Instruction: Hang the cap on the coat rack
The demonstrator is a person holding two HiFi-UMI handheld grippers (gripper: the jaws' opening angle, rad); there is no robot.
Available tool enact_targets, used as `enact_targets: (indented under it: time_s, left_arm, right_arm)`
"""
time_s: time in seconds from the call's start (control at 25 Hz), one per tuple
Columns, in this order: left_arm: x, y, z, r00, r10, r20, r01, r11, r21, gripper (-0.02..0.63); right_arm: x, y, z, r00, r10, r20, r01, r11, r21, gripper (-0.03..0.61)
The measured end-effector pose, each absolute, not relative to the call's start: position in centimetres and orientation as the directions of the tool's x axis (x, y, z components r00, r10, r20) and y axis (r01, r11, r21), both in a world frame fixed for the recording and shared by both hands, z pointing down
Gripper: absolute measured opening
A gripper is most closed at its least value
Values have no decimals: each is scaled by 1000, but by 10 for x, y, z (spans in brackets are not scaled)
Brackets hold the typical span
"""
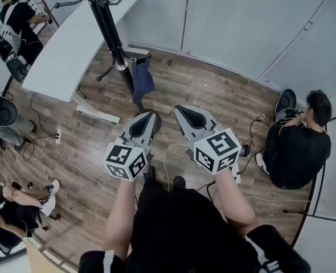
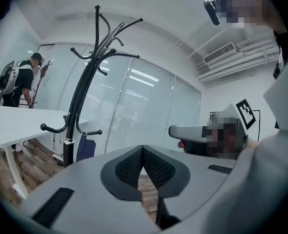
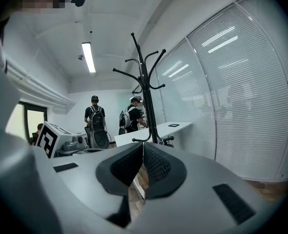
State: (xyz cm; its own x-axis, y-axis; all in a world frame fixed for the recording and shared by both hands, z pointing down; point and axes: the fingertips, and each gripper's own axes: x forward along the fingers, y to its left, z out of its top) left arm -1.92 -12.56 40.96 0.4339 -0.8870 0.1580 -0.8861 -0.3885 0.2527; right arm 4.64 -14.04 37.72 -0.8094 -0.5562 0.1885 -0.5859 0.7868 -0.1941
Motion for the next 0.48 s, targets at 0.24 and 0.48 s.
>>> enact_targets:
  time_s: [0.24, 0.48]
  left_arm:
    - [-11, -101, 391, 384, -915, 123, -907, -349, 236, 15]
    - [-19, -88, 389, 336, -931, 143, -923, -295, 247, 15]
  right_arm:
    - [54, -128, 377, -826, -536, 171, -561, 810, -169, 31]
    - [52, -115, 372, -843, -513, 160, -536, 825, -179, 31]
